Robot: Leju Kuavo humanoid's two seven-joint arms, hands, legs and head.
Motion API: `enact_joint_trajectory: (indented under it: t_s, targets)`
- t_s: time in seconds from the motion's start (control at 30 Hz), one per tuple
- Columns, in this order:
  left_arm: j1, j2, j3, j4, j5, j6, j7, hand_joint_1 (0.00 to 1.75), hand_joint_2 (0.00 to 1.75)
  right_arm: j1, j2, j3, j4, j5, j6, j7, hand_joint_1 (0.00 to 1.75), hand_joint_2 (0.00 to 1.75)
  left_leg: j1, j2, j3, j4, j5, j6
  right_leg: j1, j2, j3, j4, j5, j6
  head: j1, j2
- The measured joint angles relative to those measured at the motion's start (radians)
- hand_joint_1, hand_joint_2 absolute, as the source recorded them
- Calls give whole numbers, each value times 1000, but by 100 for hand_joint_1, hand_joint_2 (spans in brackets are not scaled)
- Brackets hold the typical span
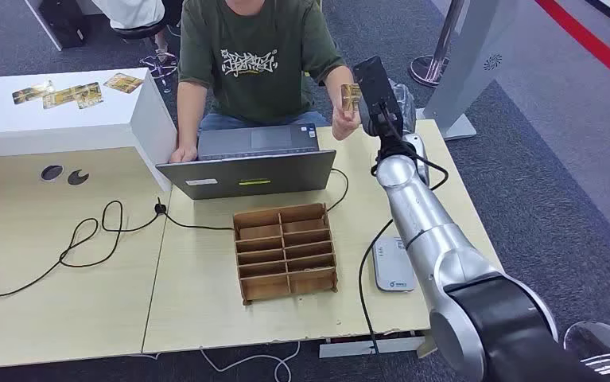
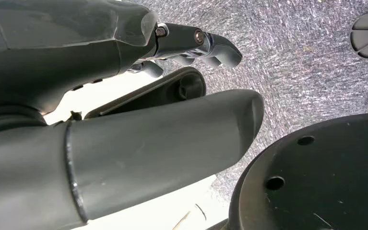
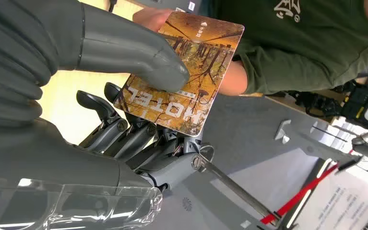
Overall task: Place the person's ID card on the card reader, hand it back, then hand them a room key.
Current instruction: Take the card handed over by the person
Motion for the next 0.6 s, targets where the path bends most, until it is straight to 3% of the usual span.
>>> enact_joint_trajectory:
  t_s: [0.6]
  targets:
    - [3,-1,0,0,8,-1,0,0,0,-28,-20,0,25,-88,20,-1,175,175,0,0,0,0,0,0,0,0,0,0,0,0,0,0]
